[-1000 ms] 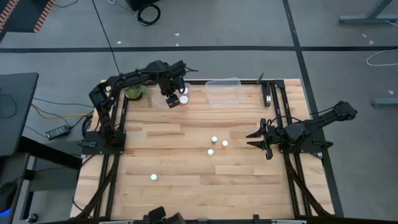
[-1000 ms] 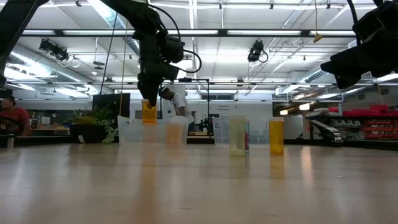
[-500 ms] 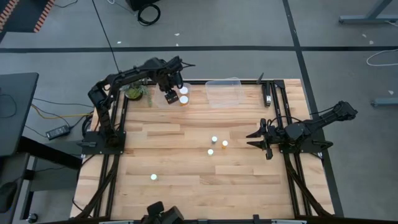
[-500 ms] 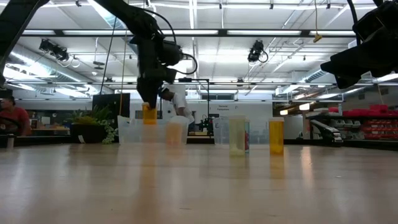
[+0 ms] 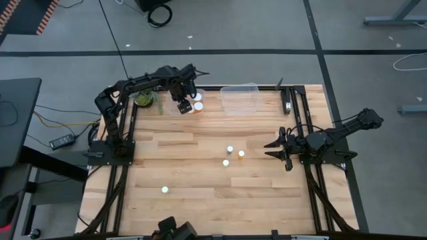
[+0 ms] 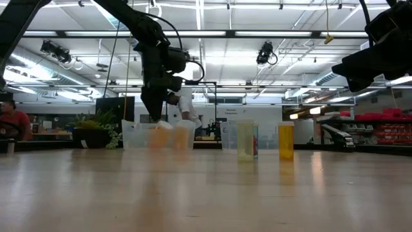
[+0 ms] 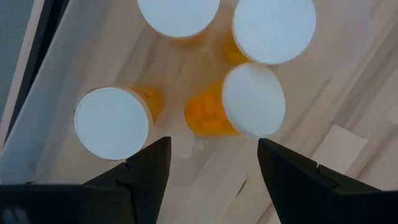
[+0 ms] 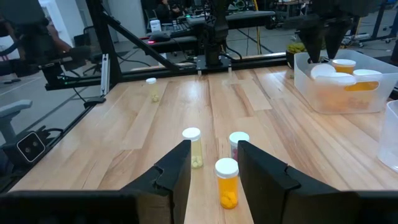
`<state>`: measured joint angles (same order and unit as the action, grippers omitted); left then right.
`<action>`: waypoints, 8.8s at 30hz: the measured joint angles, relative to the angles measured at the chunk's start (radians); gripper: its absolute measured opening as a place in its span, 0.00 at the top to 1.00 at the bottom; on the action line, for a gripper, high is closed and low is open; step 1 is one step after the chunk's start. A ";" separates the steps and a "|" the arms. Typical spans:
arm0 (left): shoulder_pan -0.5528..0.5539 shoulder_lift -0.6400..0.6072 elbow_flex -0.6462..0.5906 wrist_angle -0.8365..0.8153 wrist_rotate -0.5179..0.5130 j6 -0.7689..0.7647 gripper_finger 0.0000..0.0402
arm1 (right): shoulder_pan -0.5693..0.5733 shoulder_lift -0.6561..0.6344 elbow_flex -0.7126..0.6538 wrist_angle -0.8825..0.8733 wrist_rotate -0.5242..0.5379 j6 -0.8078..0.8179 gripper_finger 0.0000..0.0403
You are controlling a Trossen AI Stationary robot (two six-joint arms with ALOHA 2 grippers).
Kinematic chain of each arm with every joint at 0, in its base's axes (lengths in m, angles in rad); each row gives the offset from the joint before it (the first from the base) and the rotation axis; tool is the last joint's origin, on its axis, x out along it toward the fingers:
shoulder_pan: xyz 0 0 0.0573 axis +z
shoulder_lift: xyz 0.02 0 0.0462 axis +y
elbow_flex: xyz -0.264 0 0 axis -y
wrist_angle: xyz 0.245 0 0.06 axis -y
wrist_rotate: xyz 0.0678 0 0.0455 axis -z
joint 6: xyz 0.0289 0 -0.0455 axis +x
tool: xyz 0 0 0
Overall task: Pick and place medicine bottles into bin by pill shape (circle, oval)
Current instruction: Put the large orange pill bottle into the left bin, then put the bottom small yellow pill bottle into the right bin
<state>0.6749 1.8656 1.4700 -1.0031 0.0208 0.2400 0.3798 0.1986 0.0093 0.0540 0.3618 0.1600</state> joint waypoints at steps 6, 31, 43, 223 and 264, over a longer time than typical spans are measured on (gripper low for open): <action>0.000 0.000 0.000 0.006 -0.002 -0.015 0.37 | 0.000 0.000 0.000 0.000 0.000 0.000 0.66; -0.147 -0.001 0.120 -0.013 0.009 0.006 0.48 | 0.000 0.000 0.000 0.000 0.000 0.000 0.66; -0.431 -0.001 0.143 -0.201 0.013 -0.162 0.52 | 0.000 0.000 0.000 0.000 0.000 0.000 0.66; -0.193 0.624 0.886 0.207 0.014 0.135 0.71 | 0.000 0.023 0.000 0.000 -0.003 0.000 0.66; -0.220 0.674 0.886 0.128 -0.117 0.141 0.71 | 0.000 0.023 0.000 0.000 -0.003 0.000 0.66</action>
<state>0.4545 2.5393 2.3558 -0.8749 -0.0967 0.3811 0.3798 0.2211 0.0090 0.0544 0.3584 0.1600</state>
